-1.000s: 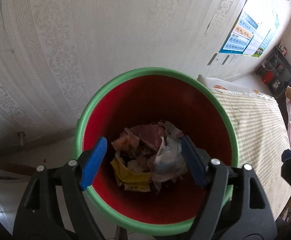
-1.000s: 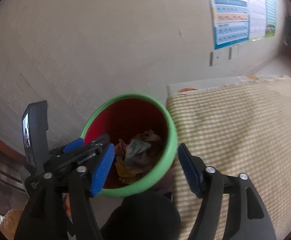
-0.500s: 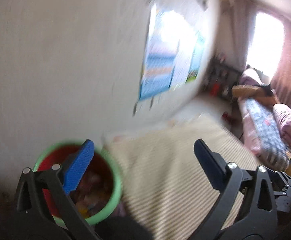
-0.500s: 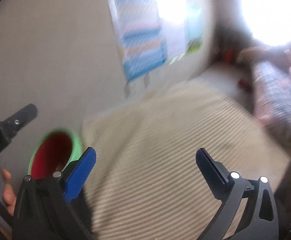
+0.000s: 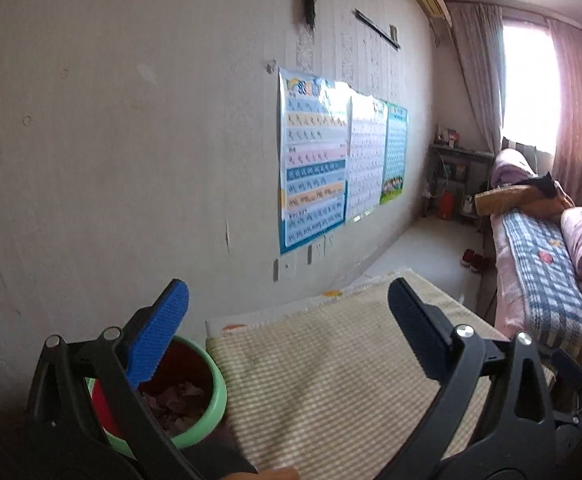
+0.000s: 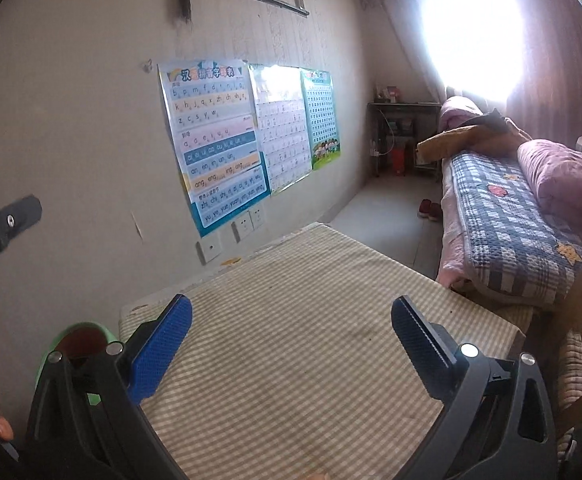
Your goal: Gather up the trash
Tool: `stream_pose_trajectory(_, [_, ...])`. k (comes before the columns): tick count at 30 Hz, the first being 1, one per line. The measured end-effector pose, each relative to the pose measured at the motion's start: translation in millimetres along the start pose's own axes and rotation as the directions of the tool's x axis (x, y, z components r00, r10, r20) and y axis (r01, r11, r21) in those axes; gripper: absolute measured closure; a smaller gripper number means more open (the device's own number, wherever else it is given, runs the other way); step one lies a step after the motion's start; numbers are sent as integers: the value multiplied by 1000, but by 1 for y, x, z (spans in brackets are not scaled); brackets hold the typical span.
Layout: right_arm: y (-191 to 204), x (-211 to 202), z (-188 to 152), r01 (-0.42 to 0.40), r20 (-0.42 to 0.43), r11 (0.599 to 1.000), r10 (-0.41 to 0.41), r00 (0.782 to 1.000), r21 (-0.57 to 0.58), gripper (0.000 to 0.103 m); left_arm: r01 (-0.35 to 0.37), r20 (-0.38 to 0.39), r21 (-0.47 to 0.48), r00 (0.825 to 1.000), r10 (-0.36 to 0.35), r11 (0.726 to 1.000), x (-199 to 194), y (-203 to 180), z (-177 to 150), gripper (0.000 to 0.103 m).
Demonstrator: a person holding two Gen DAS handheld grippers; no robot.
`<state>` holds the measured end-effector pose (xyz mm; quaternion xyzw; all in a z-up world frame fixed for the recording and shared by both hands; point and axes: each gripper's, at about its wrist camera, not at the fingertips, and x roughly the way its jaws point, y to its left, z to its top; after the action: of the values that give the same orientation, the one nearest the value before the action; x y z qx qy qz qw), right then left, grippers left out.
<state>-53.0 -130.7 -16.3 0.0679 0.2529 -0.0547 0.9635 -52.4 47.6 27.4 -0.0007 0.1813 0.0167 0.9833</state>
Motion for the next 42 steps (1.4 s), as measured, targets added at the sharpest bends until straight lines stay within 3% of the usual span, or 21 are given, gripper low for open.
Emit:
stream_pose_trajectory(13, [-3,-6,-1,14,17,1000,-13,1000,-5,6,61,-68,-15,996,-62,998,6,-1,1,5])
stream_pose_trajectory(42, [-2,5,-10,25,-28,999,-26,999,-20,6,81,-114,-14,990,-82,997,19,-1,-2,5])
